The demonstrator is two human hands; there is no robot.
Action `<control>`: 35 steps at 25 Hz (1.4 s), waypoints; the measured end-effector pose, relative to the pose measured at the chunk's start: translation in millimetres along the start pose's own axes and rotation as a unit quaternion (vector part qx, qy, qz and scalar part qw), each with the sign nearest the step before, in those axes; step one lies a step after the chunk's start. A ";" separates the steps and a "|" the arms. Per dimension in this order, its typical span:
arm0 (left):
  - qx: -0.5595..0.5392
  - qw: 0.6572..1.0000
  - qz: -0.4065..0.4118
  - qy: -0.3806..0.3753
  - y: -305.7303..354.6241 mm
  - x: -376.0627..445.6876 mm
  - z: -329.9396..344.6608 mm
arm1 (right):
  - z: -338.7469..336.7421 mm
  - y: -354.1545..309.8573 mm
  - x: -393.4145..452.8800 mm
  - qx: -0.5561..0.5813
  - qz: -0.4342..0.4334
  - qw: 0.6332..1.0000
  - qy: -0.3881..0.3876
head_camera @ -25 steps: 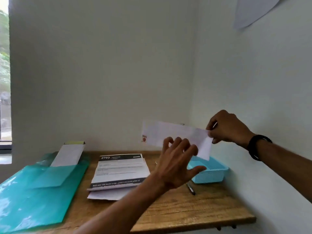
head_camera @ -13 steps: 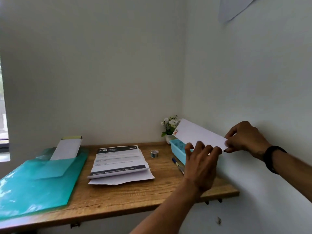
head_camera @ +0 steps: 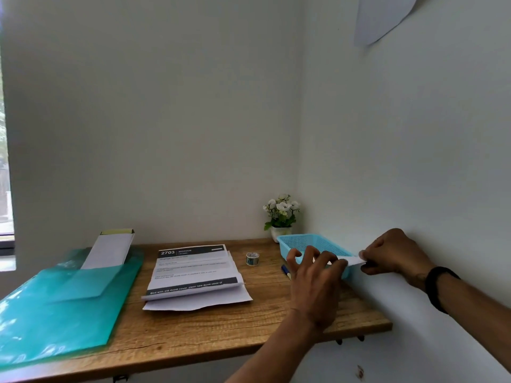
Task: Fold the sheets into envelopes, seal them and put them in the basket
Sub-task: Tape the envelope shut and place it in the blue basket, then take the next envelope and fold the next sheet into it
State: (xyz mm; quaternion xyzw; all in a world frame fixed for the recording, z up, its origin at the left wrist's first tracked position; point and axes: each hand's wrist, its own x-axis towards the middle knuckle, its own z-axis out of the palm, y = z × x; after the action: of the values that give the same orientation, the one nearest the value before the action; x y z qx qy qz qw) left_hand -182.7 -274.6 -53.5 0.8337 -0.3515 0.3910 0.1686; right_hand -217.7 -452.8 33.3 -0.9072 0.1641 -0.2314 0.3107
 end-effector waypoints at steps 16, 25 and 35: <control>-0.084 0.994 -0.001 -0.074 -33.5 24.6 11.3 | 29.2 9.5 38.0 -0.245 -0.067 0.965 0.069; -0.072 0.993 -0.094 0.020 -151.7 26.3 -57.0 | 81.2 -84.6 28.1 -0.188 -0.223 0.949 0.117; -0.284 0.804 -0.523 0.014 -341.7 -37.8 -100.7 | 228.8 -188.6 35.0 -0.015 -0.350 0.928 -0.123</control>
State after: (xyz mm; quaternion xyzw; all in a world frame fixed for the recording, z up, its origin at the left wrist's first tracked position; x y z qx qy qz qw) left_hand -8.0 36.4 -20.6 0.8007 0.0446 0.1378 0.5813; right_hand -39.9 -214.6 4.9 -0.9328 -0.2001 -0.2098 0.2139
